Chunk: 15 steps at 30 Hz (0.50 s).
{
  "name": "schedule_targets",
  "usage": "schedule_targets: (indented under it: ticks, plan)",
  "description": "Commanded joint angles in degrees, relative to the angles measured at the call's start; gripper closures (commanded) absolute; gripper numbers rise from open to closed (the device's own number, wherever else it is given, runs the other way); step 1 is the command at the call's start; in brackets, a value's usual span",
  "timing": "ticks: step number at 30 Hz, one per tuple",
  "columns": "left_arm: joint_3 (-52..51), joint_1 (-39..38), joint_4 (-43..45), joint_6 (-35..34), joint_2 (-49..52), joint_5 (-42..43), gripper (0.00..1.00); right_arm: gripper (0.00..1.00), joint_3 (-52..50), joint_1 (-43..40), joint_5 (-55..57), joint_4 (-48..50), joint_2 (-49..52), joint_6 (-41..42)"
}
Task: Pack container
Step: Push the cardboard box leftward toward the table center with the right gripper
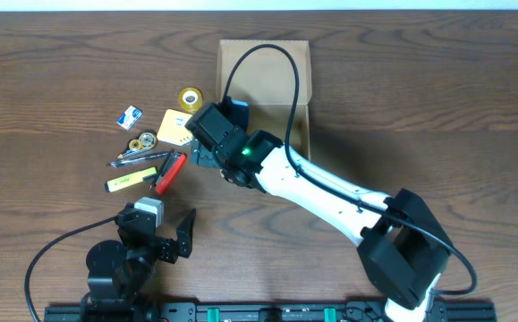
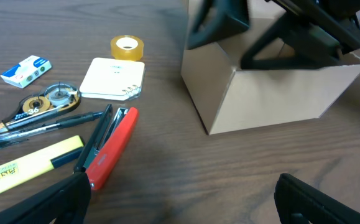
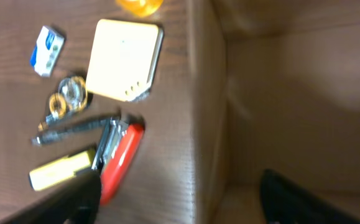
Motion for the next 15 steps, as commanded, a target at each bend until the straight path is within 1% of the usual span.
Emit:
schedule_targets:
  ticks: [1, 7, 11, 15]
  plan:
    - [-1.0, 0.3, -0.1, -0.2, -0.4, 0.4, 0.05, 0.08, 2.8, 0.2, -3.1, -2.1, -0.3, -4.2]
    - [-1.0, 0.3, -0.1, -0.2, -0.4, 0.4, 0.05, 0.07, 9.0, -0.7, -2.4, -10.1, -5.6, -10.0]
    - [-1.0, 0.3, -0.1, -0.2, -0.4, 0.4, 0.05, 0.01, 10.2, -2.5, 1.4, -15.1, -10.7, -10.1]
    - [-1.0, 0.3, -0.1, -0.2, -0.4, 0.4, 0.05, 0.02, 10.2, -7.2, 4.5, -22.7, -14.4, -10.1]
